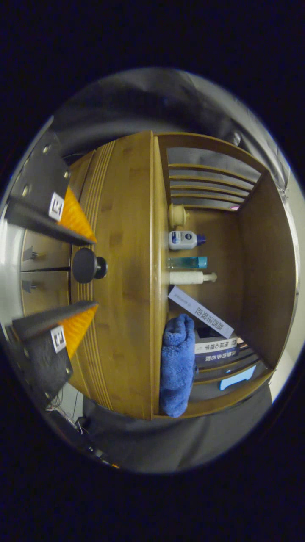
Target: Pull open the drawer, take out the items inside it, and place them on the countertop above the cabinet.
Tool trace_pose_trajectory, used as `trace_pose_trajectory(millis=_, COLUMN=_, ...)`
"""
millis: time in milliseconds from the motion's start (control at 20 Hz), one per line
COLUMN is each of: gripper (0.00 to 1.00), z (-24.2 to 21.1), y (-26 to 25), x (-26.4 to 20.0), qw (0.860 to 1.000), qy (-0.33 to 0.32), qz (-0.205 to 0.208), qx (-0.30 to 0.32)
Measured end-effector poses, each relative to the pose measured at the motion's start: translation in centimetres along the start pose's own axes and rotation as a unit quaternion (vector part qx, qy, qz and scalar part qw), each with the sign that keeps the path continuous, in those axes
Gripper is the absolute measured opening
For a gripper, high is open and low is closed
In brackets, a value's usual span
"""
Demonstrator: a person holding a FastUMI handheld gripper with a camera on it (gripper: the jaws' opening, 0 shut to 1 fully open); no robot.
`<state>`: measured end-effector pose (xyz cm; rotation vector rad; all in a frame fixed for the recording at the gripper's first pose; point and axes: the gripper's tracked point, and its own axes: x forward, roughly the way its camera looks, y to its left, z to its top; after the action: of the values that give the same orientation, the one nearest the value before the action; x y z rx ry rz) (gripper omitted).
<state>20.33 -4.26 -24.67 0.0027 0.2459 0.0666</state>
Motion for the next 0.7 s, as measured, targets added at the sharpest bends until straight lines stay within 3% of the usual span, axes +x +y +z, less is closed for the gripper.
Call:
trace_pose_trajectory(millis=50, gripper=0.63, z=0.3, y=-0.1, x=0.2, qw=1.0, qy=-0.006, qz=-0.005, qx=-0.006)
trace_pose_trajectory(millis=100, gripper=0.62, z=0.2, y=0.3, x=0.4, qw=1.0, qy=-0.006, qz=0.008, qx=-0.013)
trace_pose_trajectory(millis=250, gripper=0.41, z=0.5, y=0.2, x=0.6, qw=1.0, qy=-0.008, qz=-0.006, qx=-0.015)
trace_pose_trajectory(millis=500, gripper=0.41, z=0.7, y=0.2, x=0.0, qw=0.998, qy=-0.06, qz=-0.029, qx=-0.021)
trace_pose_trajectory(millis=700, gripper=0.37, z=0.0, y=0.5, x=-0.3, qw=1.0, qy=-0.025, qz=0.001, qx=0.009)
